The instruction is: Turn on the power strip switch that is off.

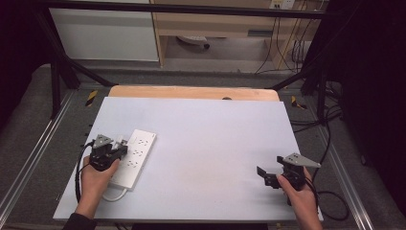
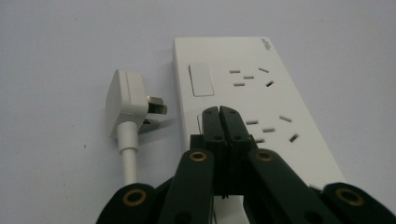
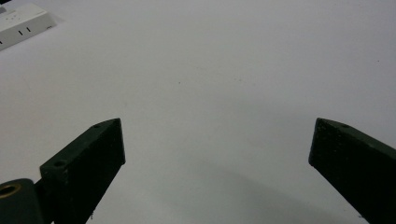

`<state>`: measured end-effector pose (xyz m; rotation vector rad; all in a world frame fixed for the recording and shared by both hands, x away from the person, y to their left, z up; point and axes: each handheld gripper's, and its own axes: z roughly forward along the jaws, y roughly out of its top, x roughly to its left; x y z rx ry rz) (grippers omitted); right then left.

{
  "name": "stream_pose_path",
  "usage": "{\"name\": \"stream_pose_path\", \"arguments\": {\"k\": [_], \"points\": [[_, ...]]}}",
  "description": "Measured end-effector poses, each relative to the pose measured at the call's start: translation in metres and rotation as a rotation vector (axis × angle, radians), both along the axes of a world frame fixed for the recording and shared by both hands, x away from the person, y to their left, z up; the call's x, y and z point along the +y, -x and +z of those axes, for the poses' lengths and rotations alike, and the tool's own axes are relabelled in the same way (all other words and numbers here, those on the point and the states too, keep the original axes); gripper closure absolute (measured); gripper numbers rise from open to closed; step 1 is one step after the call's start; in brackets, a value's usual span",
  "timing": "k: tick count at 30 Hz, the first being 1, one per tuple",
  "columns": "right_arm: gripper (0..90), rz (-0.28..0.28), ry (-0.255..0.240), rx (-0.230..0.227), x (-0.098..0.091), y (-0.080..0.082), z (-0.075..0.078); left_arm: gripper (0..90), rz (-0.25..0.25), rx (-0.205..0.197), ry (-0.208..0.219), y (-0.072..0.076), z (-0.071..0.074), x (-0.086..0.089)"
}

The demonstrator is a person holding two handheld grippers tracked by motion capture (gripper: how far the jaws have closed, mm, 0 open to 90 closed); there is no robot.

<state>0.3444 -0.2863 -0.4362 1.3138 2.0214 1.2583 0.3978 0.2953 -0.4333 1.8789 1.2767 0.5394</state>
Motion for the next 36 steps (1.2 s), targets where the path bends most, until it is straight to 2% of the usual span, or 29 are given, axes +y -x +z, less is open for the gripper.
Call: {"name": "stream_pose_path", "arguments": {"k": [36], "points": [[4.0, 0.001, 0.003, -0.003, -0.0001, 0.0004, 0.0002, 89.9, -0.008, 0.004, -0.004, 0.0002, -0.0012, 0.0005]]}}
